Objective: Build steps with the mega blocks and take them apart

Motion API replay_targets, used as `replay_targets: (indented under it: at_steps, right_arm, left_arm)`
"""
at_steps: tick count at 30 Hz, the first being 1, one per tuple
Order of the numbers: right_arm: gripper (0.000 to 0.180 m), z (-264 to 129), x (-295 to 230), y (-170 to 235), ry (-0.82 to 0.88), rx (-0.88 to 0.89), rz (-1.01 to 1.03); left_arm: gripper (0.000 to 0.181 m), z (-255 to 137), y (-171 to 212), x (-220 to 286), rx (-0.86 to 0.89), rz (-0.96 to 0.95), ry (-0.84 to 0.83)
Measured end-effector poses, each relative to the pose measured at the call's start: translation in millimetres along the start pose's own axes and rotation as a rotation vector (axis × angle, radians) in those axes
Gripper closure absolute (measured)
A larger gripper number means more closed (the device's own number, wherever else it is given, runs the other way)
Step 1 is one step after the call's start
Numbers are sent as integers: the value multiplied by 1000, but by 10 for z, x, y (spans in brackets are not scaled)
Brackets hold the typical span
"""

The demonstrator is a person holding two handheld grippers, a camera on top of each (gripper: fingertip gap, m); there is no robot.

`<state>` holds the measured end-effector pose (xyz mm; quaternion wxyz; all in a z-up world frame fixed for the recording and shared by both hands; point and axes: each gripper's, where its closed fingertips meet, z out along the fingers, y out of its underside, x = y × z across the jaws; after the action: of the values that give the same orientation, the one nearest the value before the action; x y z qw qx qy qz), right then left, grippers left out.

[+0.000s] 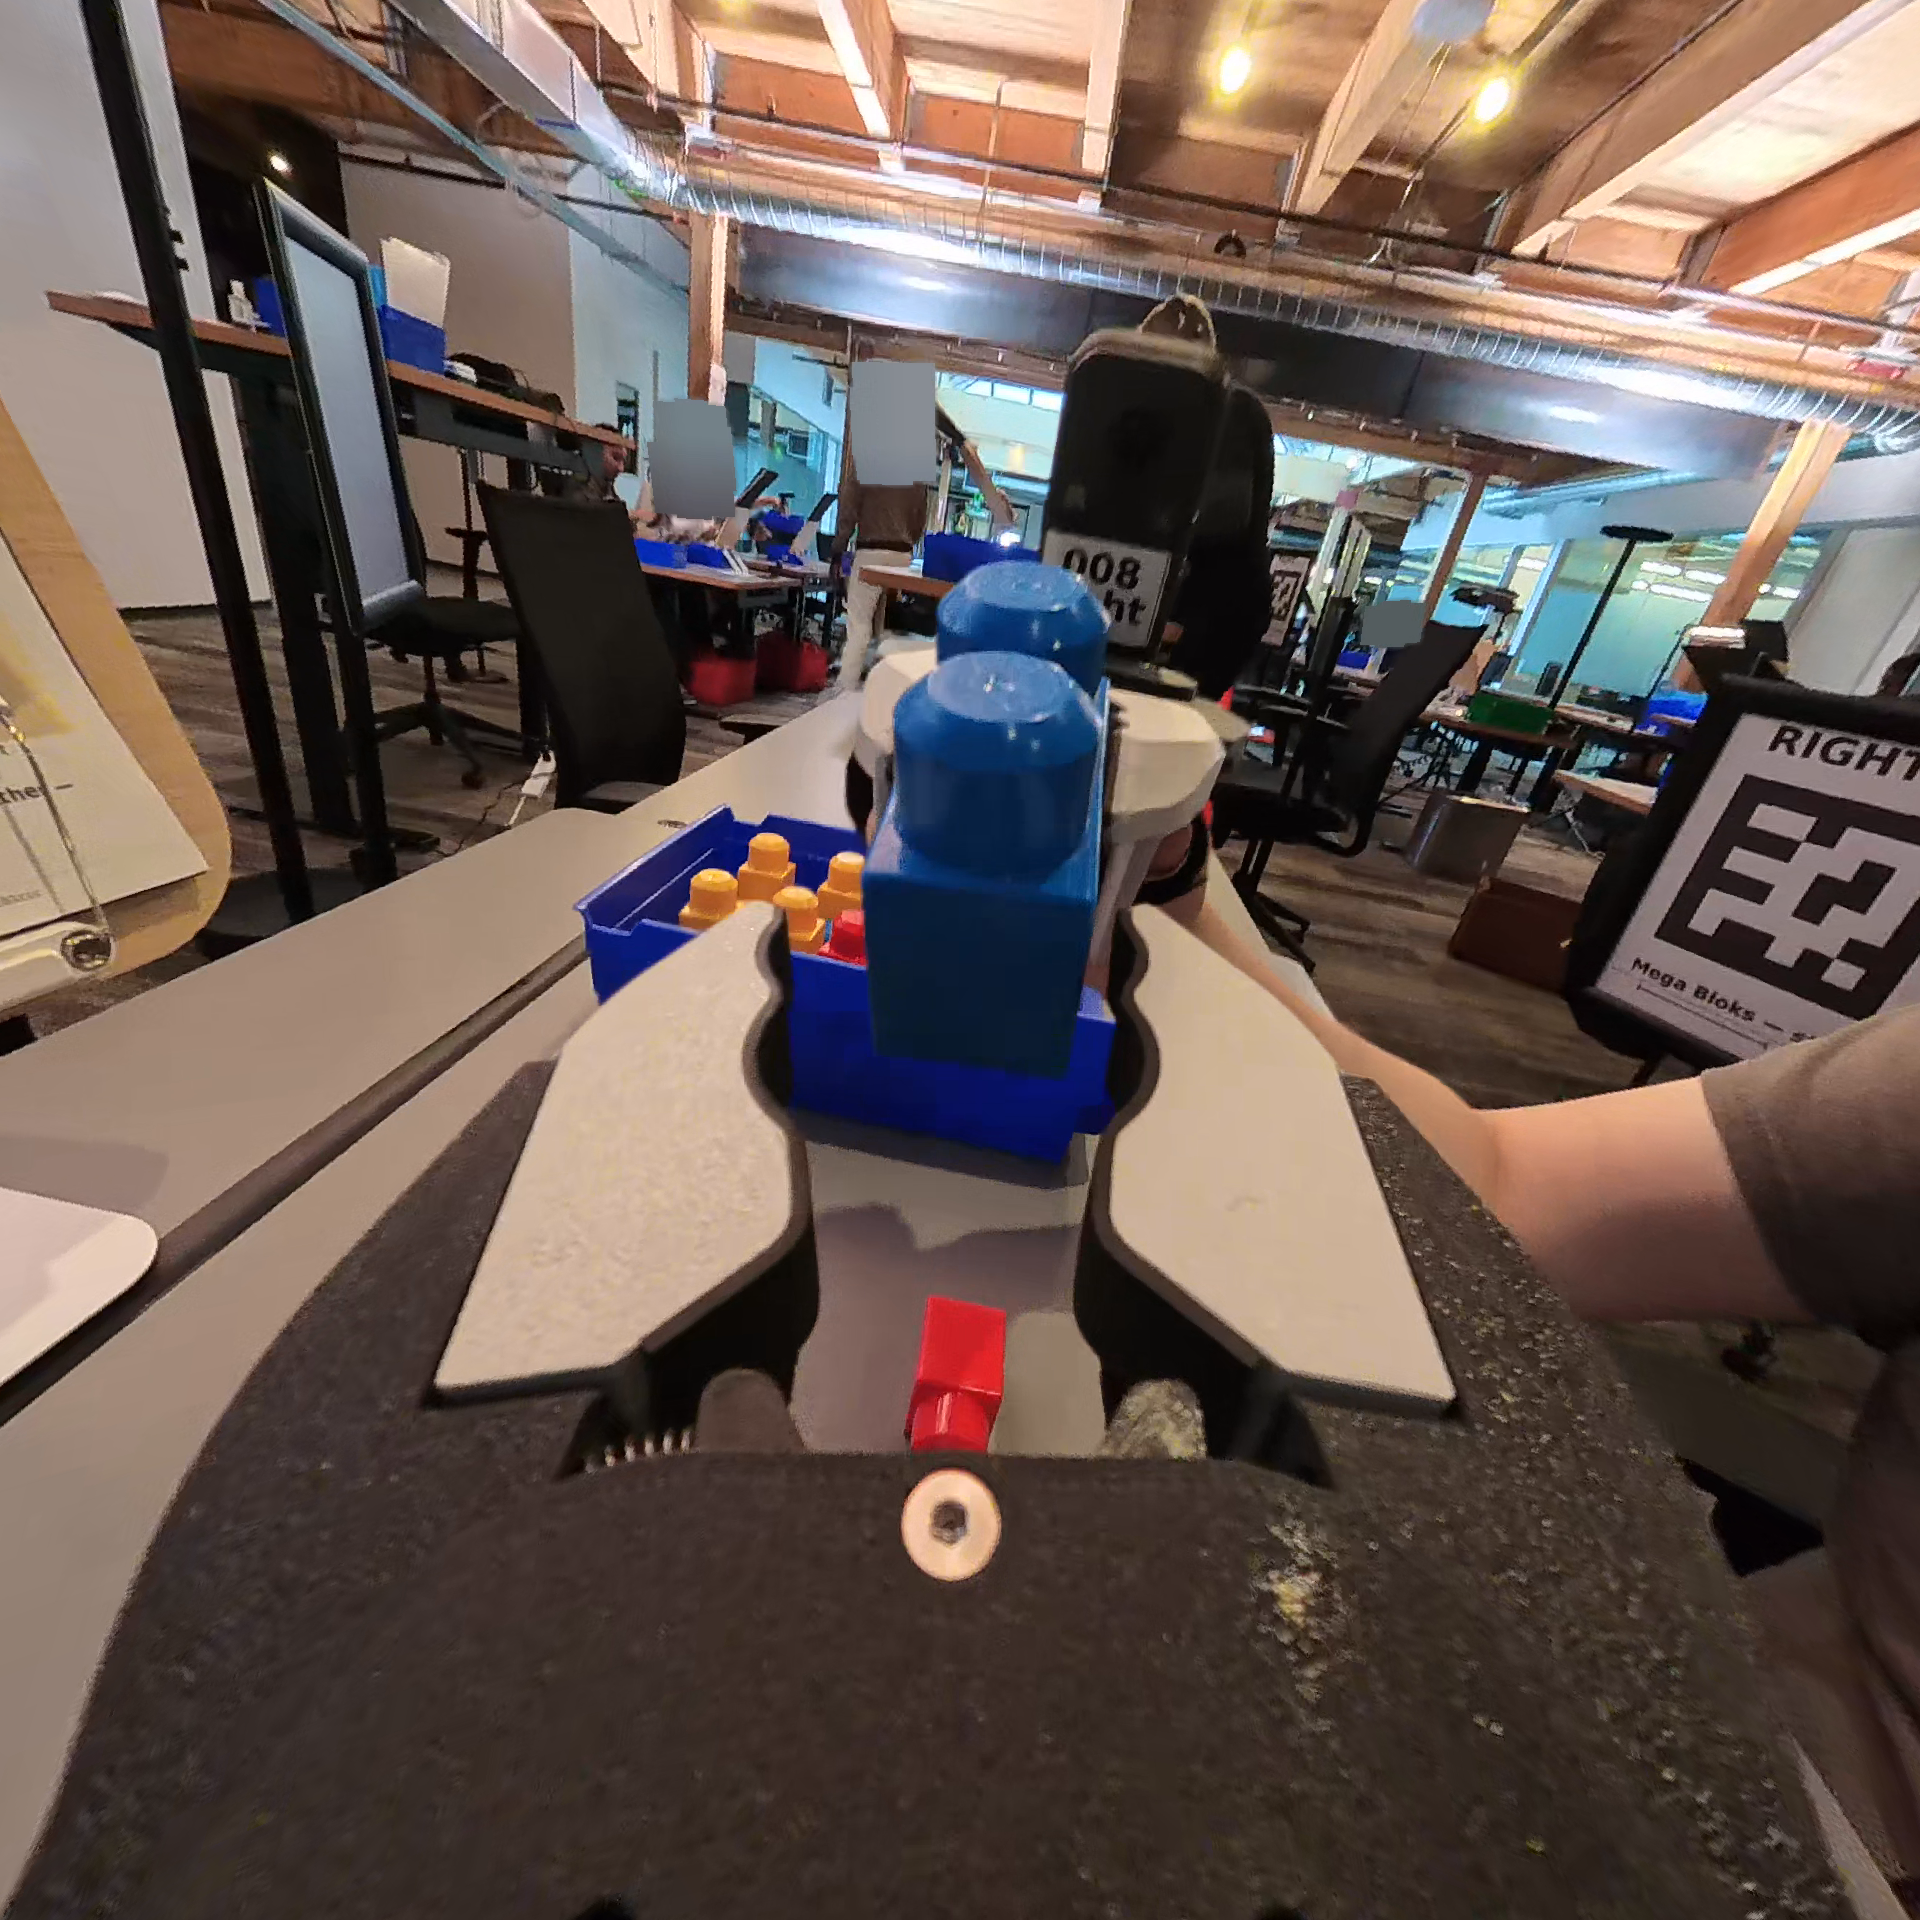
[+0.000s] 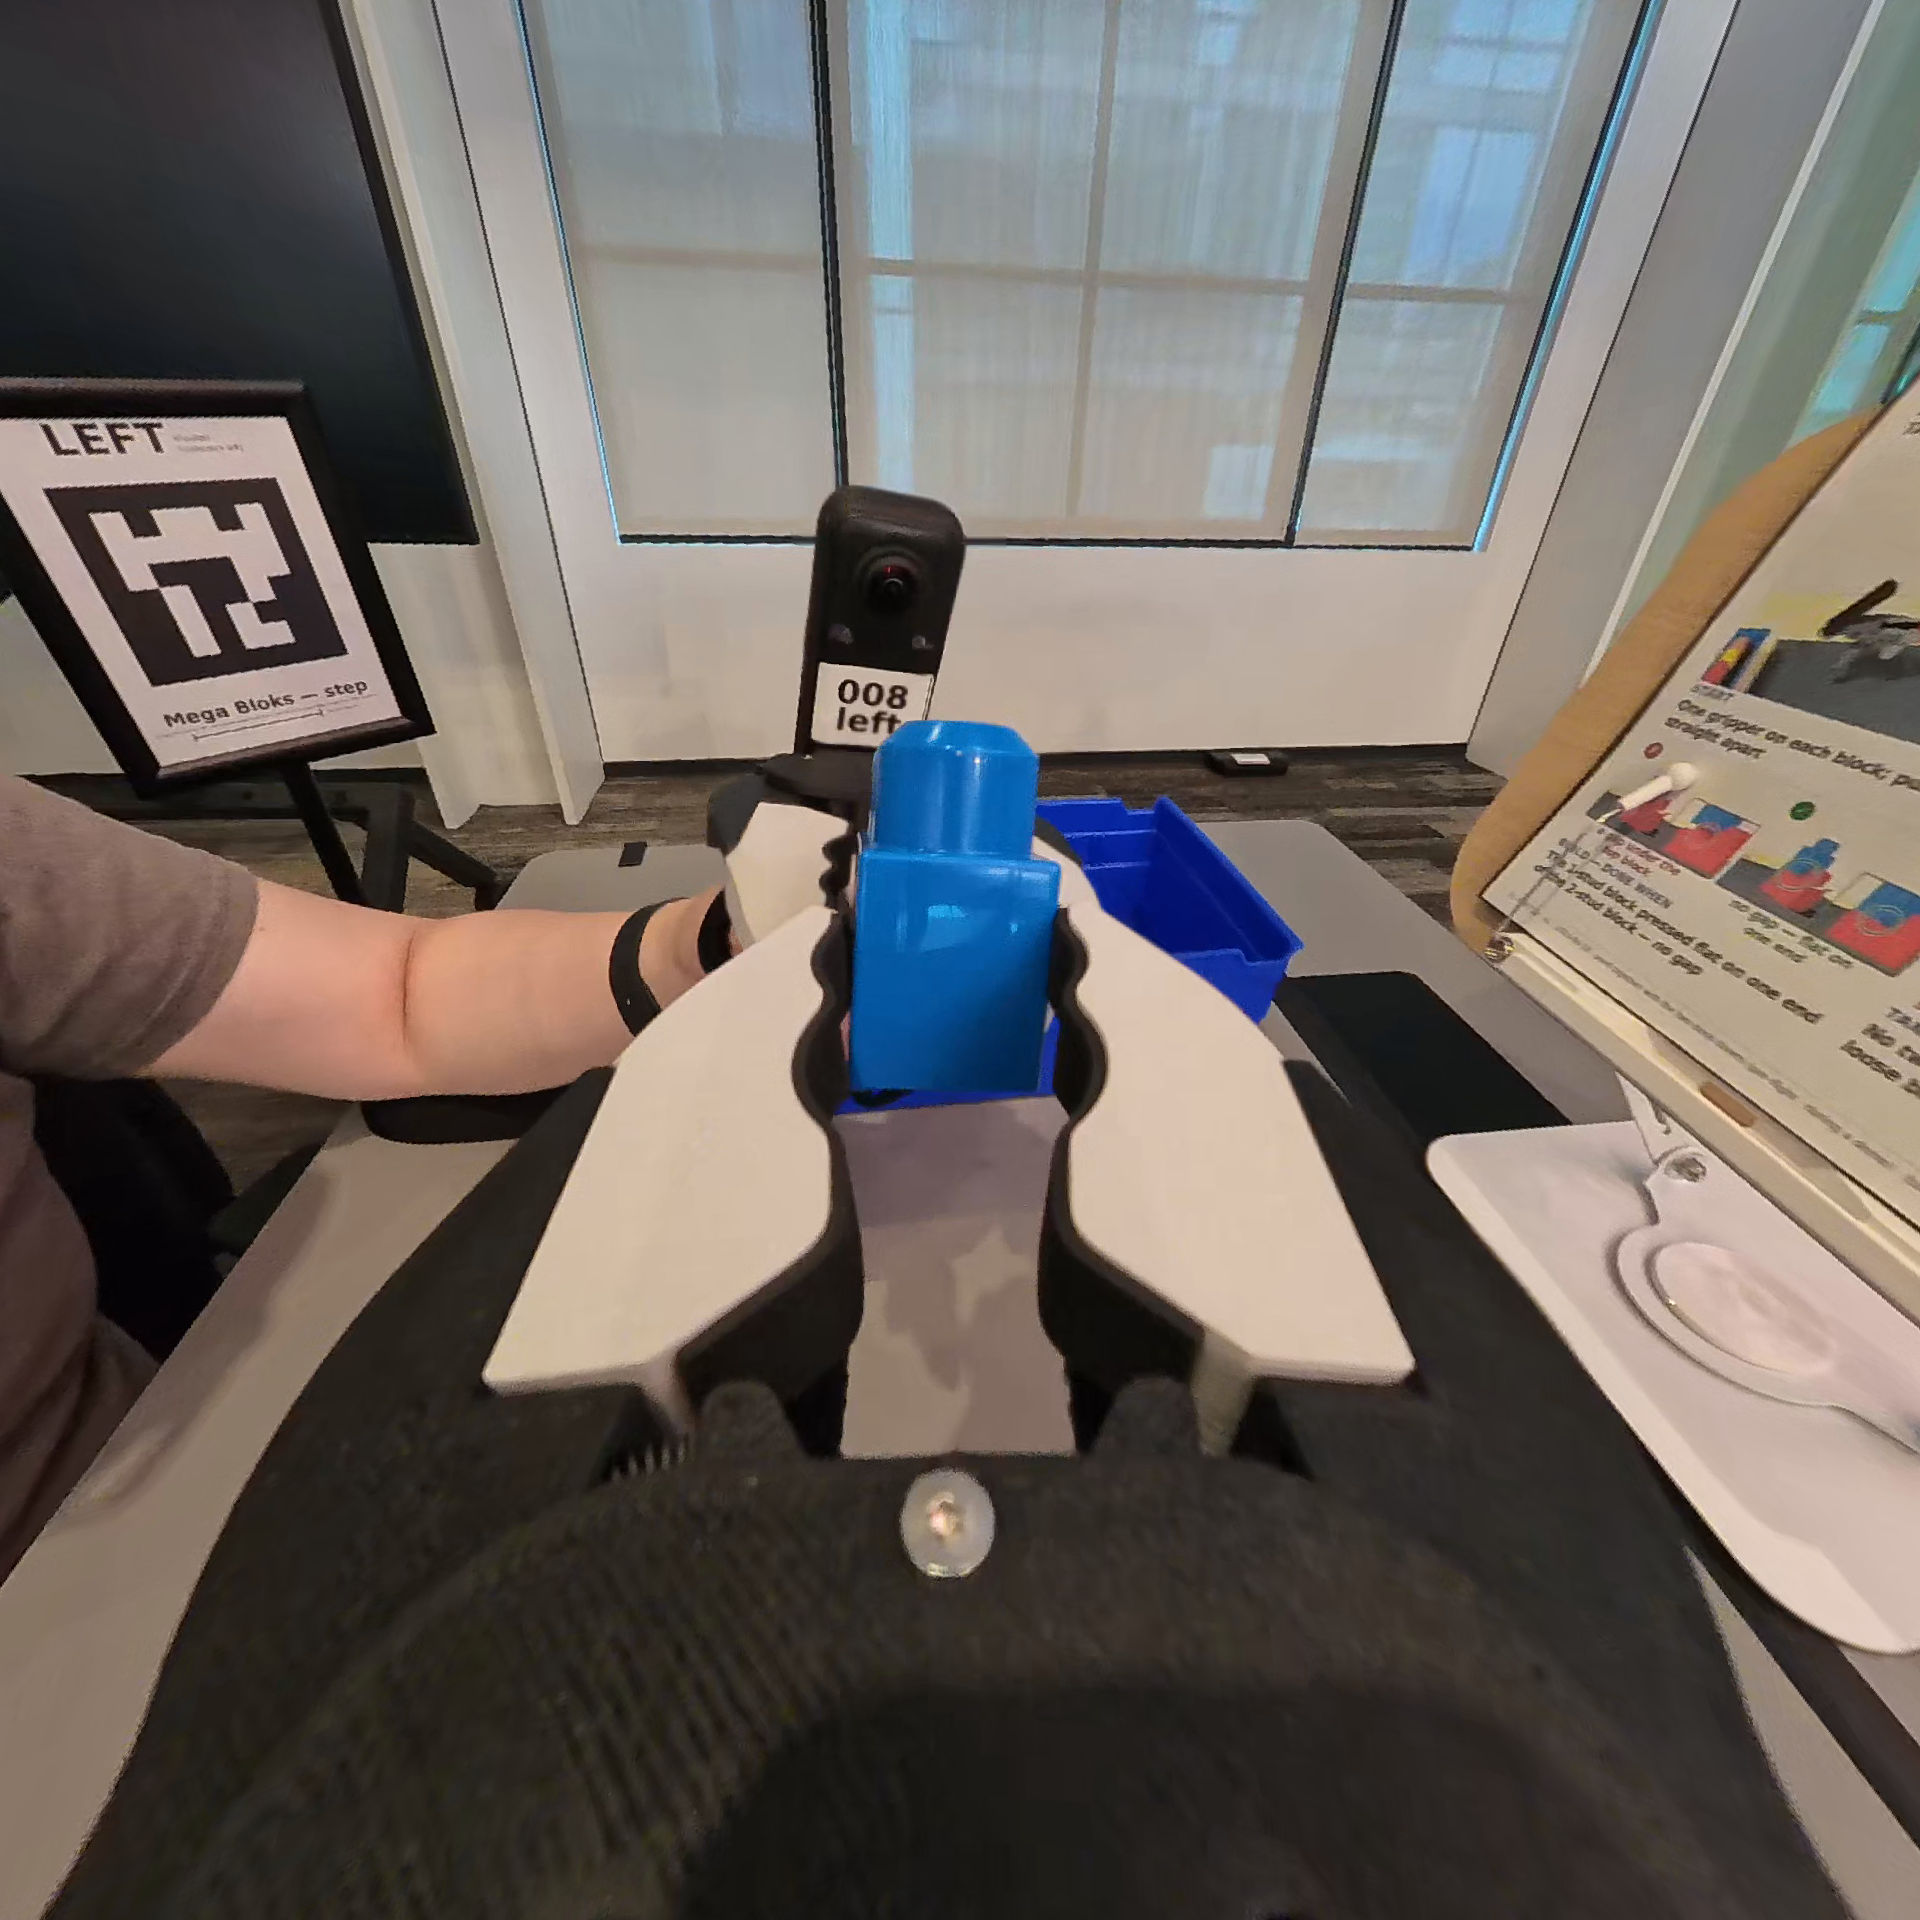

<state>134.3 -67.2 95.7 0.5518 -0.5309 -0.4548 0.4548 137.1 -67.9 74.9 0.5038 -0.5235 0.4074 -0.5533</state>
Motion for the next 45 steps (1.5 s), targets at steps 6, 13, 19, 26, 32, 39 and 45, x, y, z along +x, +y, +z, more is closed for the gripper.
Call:
replay_targets:
  at_steps: [6, 13, 19, 26, 32, 39, 45]
  right_arm:
    - [142, 194, -79, 47, -45, 22, 20]
    - [142, 147, -160, 13, -107, 53, 3]
    - [143, 24, -141, -13, -148, 77, 66]
    - [147, 61, -149, 63, -179, 50, 96]
    - [146, 60, -155, 40, -173, 55, 89]
    - [146, 28, -177, 23, -189, 53, 108]
    - [146, 57, -193, 72, -202, 32, 111]
  left_arm:
    - [134, 14, 21, 68, -10, 37, 25]
    - [140, -5, -42, 184, -13, 117, 47]
    - [140, -12, -72, 200, -3, 94, 55]
    - [140, -31, -71, 192, -14, 83, 55]
    - [140, -14, -2, 182, -60, 86, 48]
    - [140, 28, 55, 194, -77, 91, 45]
    - [140, 19, -17, 217, -25, 56, 57]
